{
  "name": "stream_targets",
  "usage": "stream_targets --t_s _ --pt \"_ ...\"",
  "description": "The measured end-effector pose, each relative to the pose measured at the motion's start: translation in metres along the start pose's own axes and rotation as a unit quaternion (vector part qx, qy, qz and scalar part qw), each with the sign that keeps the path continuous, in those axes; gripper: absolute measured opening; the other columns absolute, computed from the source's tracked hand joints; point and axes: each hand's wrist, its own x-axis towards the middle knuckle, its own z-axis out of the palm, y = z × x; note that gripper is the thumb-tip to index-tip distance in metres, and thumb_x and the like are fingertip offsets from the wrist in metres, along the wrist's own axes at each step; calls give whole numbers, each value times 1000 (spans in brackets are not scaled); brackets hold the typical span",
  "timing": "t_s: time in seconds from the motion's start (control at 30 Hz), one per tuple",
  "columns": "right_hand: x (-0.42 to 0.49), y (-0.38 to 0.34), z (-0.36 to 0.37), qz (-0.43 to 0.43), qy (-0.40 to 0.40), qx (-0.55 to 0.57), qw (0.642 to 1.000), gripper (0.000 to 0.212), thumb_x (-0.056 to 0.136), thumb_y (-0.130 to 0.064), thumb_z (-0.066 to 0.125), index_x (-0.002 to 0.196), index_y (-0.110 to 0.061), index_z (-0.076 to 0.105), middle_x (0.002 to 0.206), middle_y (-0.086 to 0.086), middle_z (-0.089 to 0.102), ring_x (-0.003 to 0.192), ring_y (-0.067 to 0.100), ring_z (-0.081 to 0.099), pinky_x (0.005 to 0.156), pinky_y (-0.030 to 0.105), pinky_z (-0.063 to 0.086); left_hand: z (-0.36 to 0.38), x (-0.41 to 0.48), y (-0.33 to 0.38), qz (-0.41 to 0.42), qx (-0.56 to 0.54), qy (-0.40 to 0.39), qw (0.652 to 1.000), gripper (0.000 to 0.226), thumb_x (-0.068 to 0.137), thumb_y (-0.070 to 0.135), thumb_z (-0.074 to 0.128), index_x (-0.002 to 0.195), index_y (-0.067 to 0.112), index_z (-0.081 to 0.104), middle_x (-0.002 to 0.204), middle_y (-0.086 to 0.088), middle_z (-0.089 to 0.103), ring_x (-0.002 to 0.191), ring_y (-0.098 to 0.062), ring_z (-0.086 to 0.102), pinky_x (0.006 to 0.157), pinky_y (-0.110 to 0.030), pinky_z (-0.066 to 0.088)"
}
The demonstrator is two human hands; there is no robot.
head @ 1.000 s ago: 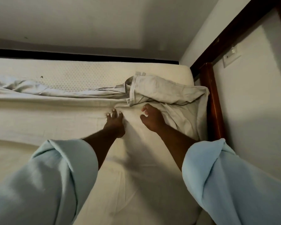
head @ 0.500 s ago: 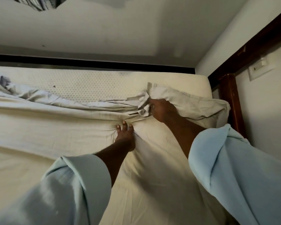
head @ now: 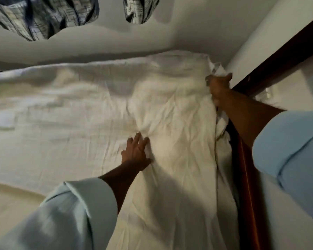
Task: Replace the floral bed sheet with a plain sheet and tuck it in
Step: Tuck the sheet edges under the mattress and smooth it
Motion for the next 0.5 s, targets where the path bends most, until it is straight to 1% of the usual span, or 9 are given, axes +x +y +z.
stream_targets --t_s 0.03,0.07,0.1,0.13,0.17,0.23,0.3,0.4,0.5 --pt "-1 14 10 0 -19 -19 1000 104 81 -54 61 162 -19 5 164 16 26 149 41 28 122 57 23 4 5 3 -14 -4 -28 999 103 78 57 76 158 39 14 167 6 -10 153 -31 2 108 -61 39" --pt "-7 31 19 -14 -33 -35 999 115 74 -56 66 162 -20 2 162 14 32 146 39 35 121 56 27 11 11 8 -26 -4 -42 999 106 78 56 77 158 40 9 166 7 -17 153 -32 -5 111 -63 35" --pt "-12 49 30 -47 -42 -61 996 122 70 -55 71 163 -19 1 160 12 38 144 36 40 120 51 32 15 13 10 -34 -2 -42 999 108 78 55 77 158 40 6 165 7 -21 153 -32 -9 112 -65 32" --pt "-23 67 41 -78 -52 -111 989 120 72 -51 74 163 -18 3 159 12 38 144 34 40 119 48 33 19 15 10 -37 4 -40 998 109 78 55 77 158 40 4 165 7 -23 153 -32 -11 112 -66 29" --pt "-31 85 50 -118 -59 -173 976 113 76 -49 73 162 -17 6 161 13 34 146 34 36 120 49 32 22 14 10 -37 9 -34 999 109 79 55 76 158 40 3 164 7 -24 153 -33 -12 111 -67 28" --pt "-50 116 67 -165 -72 -294 939 99 84 -47 67 162 -19 13 166 13 22 151 34 22 119 57 26 28 16 8 -34 18 -22 999 108 80 53 76 158 39 2 164 6 -24 153 -34 -12 111 -70 27" --pt "-65 138 78 -188 -41 -361 913 87 88 -48 63 159 -21 21 167 11 19 153 33 17 116 60 25 32 20 9 -43 25 -16 999 109 81 50 76 158 38 0 164 6 -25 152 -35 -14 110 -71 27" --pt "-73 157 87 -187 11 -369 910 76 90 -53 56 155 -25 30 165 6 23 153 31 18 113 61 25 36 28 15 -61 36 -24 997 109 81 49 76 158 37 0 164 5 -25 152 -36 -15 110 -72 26" --pt "-63 162 82 -186 36 -367 911 67 93 -54 49 153 -29 31 165 6 23 152 32 20 114 63 23 37 32 17 -70 54 -30 996 109 81 51 74 158 36 -1 164 3 -25 151 -37 -15 109 -73 26"
